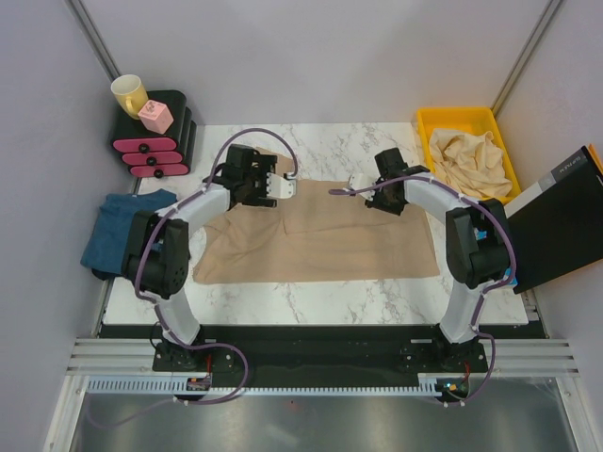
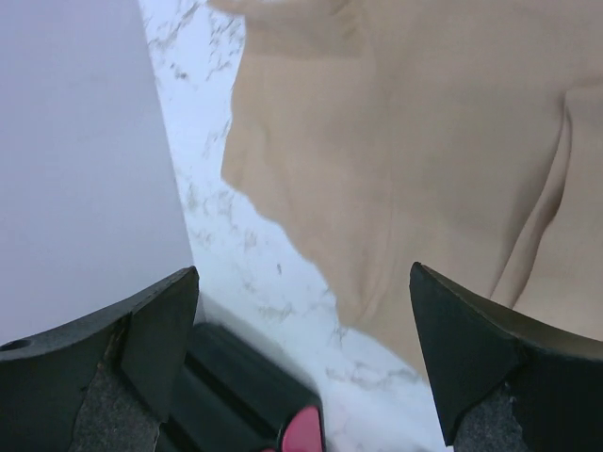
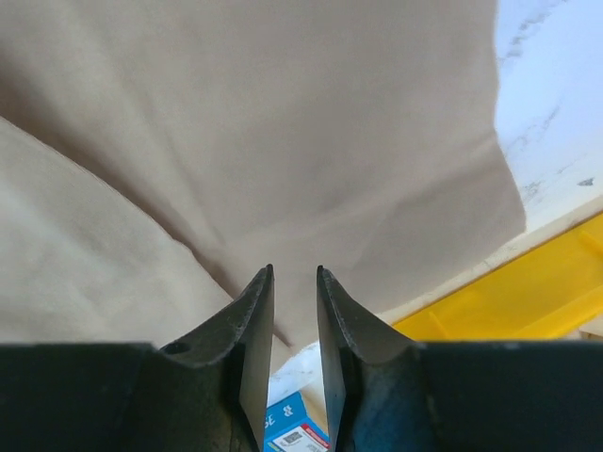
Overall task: Fold and stack the t-shirts
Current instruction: Fold the tshirt
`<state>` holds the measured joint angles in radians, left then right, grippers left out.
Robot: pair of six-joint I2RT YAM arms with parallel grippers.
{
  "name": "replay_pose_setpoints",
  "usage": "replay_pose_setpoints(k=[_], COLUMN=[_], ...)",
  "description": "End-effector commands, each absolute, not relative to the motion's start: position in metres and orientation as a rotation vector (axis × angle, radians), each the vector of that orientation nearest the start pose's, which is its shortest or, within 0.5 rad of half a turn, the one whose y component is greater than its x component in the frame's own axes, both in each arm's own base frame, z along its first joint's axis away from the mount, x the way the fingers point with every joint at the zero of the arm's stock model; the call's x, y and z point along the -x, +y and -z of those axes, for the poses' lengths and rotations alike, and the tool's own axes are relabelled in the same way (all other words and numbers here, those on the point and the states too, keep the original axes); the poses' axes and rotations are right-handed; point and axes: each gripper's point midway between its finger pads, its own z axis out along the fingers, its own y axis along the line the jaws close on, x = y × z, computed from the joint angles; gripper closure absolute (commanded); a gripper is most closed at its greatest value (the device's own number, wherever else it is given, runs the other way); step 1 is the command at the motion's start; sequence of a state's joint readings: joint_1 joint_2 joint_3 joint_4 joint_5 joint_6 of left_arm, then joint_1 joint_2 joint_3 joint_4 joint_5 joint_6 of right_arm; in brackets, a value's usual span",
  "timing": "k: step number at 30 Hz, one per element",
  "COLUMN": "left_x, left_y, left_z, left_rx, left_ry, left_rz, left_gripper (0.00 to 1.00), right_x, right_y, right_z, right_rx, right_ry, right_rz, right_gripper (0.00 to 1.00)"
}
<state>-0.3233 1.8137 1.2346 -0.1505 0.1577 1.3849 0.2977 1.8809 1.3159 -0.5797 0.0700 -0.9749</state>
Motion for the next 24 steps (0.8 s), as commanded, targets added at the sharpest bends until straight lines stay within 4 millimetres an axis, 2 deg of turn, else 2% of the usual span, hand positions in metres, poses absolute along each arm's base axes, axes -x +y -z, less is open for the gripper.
replay_pose_setpoints(k=[1, 3, 4, 5, 6, 7, 8, 9, 11, 12, 13, 14, 15, 18, 24], left_x=[-0.448, -0.410, -0.398, -0.389, -0.375, -0.370, -0.369, -0.377, -0.395, -0.416, -0.424, -0.429, -0.440, -0.441, -0.419], left_y=[-0.130, -0.121, -0.119, -0.116, -0.112, -0.111, -0.107, -0.107, -0.099, -0.100, -0.099, -0.099, -0.102, -0.104, -0.098], left_z=[-0.148, -0.114, -0.110, -0.100, -0.081, -0.070, -0.060, -0.057, -0.041, -0.051, -0.052, -0.045, -0.056, -0.056, -0.043], left_rx=[-1.826, -1.972, -2.003, -2.046, -2.085, -2.108, -2.114, -2.089, -2.026, -1.967, -1.934, -1.893, -1.864, -1.865, -1.945], left_ry=[1.432, 1.451, 1.440, 1.423, 1.440, 1.450, 1.484, 1.489, 1.597, 1.605, 1.639, 1.701, 1.705, 1.701, 1.677], left_rz=[-0.342, -0.261, -0.250, -0.244, -0.213, -0.193, -0.201, -0.239, -0.291, -0.333, -0.336, -0.305, -0.302, -0.292, -0.283], left_gripper=[0.01, 0.01, 0.01, 0.02, 0.02, 0.02, 0.03, 0.04, 0.16, 0.21, 0.31, 0.36, 0.39, 0.41, 0.39], right_x=[-0.410, -0.390, -0.382, -0.371, -0.368, -0.371, -0.376, -0.382, -0.405, -0.413, -0.425, -0.429, -0.432, -0.440, -0.437], right_y=[0.084, 0.078, 0.074, 0.067, 0.064, 0.061, 0.062, 0.061, 0.067, 0.069, 0.074, 0.076, 0.079, 0.079, 0.075], right_z=[-0.078, -0.069, -0.064, -0.051, -0.046, -0.037, -0.034, -0.032, -0.031, -0.033, -0.036, -0.037, -0.038, -0.042, -0.042], right_rx=[1.563, 1.716, 1.758, 1.829, 1.841, 1.839, 1.818, 1.784, 1.709, 1.654, 1.632, 1.620, 1.609, 1.591, 1.580], right_ry=[2.246, 2.209, 2.210, 2.214, 2.226, 2.238, 2.245, 2.265, 2.261, 2.277, 2.270, 2.268, 2.268, 2.260, 2.262], right_rz=[0.085, 0.067, 0.074, 0.082, 0.093, 0.109, 0.127, 0.149, 0.172, 0.169, 0.167, 0.158, 0.150, 0.167, 0.191], right_gripper=[0.69, 0.73, 0.75, 0.84, 0.88, 0.90, 0.94, 0.96, 1.00, 1.00, 1.00, 1.00, 1.00, 1.00, 0.99])
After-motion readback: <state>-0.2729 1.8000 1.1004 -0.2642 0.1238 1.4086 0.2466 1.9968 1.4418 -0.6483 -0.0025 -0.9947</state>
